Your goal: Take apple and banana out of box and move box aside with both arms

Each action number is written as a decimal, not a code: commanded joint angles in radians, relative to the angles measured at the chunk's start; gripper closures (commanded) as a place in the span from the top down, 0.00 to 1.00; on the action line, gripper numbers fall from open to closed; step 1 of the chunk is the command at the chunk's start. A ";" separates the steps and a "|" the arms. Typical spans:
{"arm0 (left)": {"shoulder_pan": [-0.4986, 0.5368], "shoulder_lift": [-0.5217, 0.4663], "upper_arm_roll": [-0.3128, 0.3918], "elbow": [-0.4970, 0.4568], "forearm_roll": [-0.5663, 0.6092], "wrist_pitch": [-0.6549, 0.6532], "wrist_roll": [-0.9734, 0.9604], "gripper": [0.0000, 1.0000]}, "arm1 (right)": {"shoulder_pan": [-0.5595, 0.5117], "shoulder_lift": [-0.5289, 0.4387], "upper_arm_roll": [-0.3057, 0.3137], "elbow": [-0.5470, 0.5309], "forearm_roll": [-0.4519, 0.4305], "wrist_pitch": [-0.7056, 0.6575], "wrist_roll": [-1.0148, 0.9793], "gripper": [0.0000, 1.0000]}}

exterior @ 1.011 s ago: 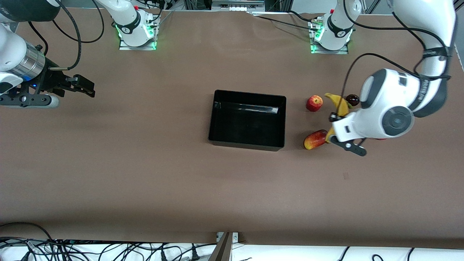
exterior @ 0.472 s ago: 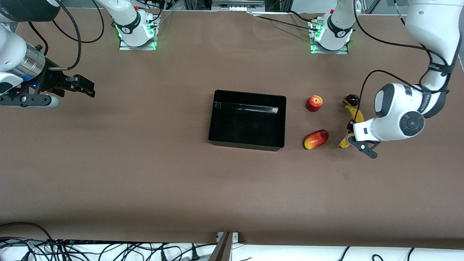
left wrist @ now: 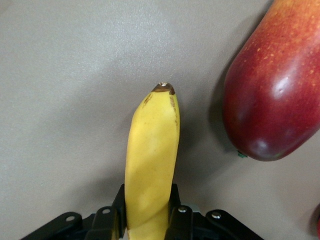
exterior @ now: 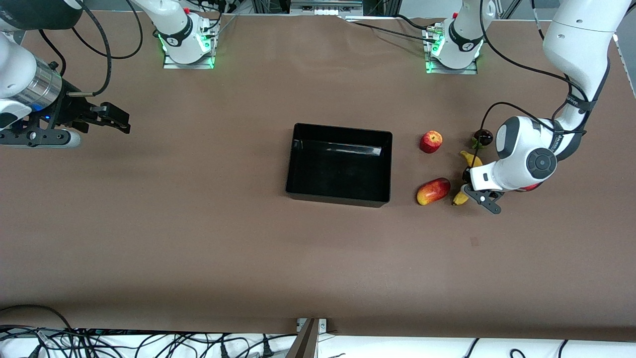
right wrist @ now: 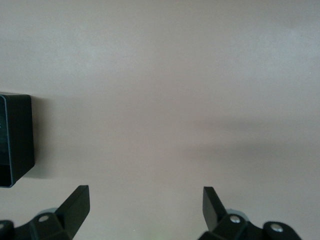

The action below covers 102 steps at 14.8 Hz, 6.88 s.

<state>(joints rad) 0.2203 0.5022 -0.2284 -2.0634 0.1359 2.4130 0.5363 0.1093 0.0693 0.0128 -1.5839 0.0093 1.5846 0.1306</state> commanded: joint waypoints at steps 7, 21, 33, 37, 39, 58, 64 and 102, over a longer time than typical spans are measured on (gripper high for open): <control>0.010 -0.019 0.014 0.003 0.007 0.015 -0.101 1.00 | 0.003 0.000 0.000 0.007 -0.008 -0.003 -0.003 1.00; -0.189 -0.427 0.121 0.244 -0.085 -0.659 -0.297 1.00 | 0.003 0.000 0.000 0.007 -0.008 -0.003 -0.003 1.00; -0.309 -0.510 0.224 0.517 -0.107 -0.974 -0.539 1.00 | 0.003 0.000 0.000 0.007 -0.009 -0.003 -0.003 1.00; -0.297 -0.496 0.225 0.522 -0.116 -0.973 -0.539 1.00 | 0.003 -0.002 0.000 0.002 -0.011 -0.003 -0.002 1.00; -0.296 -0.496 0.228 0.525 -0.116 -0.973 -0.538 1.00 | 0.003 -0.002 0.000 -0.001 -0.011 -0.003 0.001 1.00; -0.303 -0.482 0.218 0.522 -0.165 -0.983 -0.615 1.00 | 0.090 0.149 0.003 0.005 0.026 0.100 -0.023 1.00; -0.299 -0.459 0.219 0.526 -0.160 -0.980 -0.615 1.00 | 0.274 0.302 0.041 -0.017 0.133 0.280 0.248 1.00; -0.309 -0.386 0.211 0.628 -0.151 -0.951 -0.622 1.00 | 0.199 0.385 -0.355 -0.250 0.170 0.507 -0.390 0.00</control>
<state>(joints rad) -0.0893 0.1201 -0.0161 -1.4524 -0.0241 1.4732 -0.0760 0.3489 0.4978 -0.3581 -1.7531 0.1427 2.0333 -0.1927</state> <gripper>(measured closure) 0.000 0.952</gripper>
